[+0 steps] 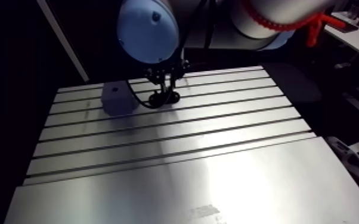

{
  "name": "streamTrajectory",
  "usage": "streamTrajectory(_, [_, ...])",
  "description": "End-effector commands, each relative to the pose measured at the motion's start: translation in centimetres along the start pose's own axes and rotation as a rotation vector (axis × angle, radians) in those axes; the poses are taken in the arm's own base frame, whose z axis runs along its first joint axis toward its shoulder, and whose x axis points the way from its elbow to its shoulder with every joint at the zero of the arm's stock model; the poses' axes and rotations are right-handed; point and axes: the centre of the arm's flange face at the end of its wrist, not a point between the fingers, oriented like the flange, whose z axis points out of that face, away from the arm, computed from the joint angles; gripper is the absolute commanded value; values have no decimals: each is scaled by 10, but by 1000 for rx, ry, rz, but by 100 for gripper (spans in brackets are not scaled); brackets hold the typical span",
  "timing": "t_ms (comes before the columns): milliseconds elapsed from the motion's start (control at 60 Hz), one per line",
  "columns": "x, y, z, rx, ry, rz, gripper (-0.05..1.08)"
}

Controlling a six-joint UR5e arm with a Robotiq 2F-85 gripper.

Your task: Pick up the M10 bolt and insert it into the hex recess until seated.

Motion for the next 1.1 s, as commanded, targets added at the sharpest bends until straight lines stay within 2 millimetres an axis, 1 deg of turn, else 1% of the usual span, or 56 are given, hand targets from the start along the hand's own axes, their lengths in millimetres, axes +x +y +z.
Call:
streamTrajectory(17, [0,0,-1,0,1,0,70])
streamTrajectory(433, [4,-2,-5,-3,11,-5,72])
streamTrajectory(933, [11,0,-23,-15,35,-7,73])
streamTrajectory(1000, [12,0,-30,-18,44,-5,73])
streamTrajectory(1100, [13,0,-34,-18,46,-5,73])
